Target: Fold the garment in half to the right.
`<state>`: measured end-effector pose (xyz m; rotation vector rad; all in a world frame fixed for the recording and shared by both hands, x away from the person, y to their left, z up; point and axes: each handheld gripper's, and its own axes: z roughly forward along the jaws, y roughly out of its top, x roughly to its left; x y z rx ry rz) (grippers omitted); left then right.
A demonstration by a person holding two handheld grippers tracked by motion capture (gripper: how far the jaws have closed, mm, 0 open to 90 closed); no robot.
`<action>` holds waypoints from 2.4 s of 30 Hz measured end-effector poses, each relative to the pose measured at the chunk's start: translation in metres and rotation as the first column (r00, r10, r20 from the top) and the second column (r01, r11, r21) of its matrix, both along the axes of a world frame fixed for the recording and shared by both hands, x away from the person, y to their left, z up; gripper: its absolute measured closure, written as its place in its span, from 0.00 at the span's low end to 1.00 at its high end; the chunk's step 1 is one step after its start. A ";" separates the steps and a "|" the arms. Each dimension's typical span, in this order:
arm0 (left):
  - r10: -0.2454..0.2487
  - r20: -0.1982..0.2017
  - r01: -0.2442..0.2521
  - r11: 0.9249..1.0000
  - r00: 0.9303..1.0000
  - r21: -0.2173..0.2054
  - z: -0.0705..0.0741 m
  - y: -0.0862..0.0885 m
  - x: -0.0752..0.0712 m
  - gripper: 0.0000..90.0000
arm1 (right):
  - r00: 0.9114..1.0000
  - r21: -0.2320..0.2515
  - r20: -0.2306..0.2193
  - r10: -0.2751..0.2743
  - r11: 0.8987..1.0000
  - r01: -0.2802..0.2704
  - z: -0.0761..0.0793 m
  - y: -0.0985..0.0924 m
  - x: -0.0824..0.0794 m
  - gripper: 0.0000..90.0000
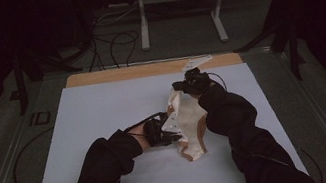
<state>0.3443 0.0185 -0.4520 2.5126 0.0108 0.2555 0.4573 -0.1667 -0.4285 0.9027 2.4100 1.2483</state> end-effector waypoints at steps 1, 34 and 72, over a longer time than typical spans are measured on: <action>-0.001 -0.003 0.001 1.000 1.000 0.002 0.000 -0.001 0.000 0.92 | 1.000 0.000 -0.004 -0.001 1.000 0.001 -0.001 -0.002 0.000 0.97; 0.044 -0.081 -0.040 0.998 0.996 0.049 -0.023 -0.054 0.006 0.87 | 0.994 0.008 -0.061 -0.093 0.996 0.093 -0.050 -0.049 0.004 0.97; 0.227 -0.128 -0.241 0.964 0.966 -0.111 -0.007 0.022 0.000 0.00 | 0.942 -0.077 -0.107 -0.318 0.947 0.311 -0.066 -0.104 0.020 0.56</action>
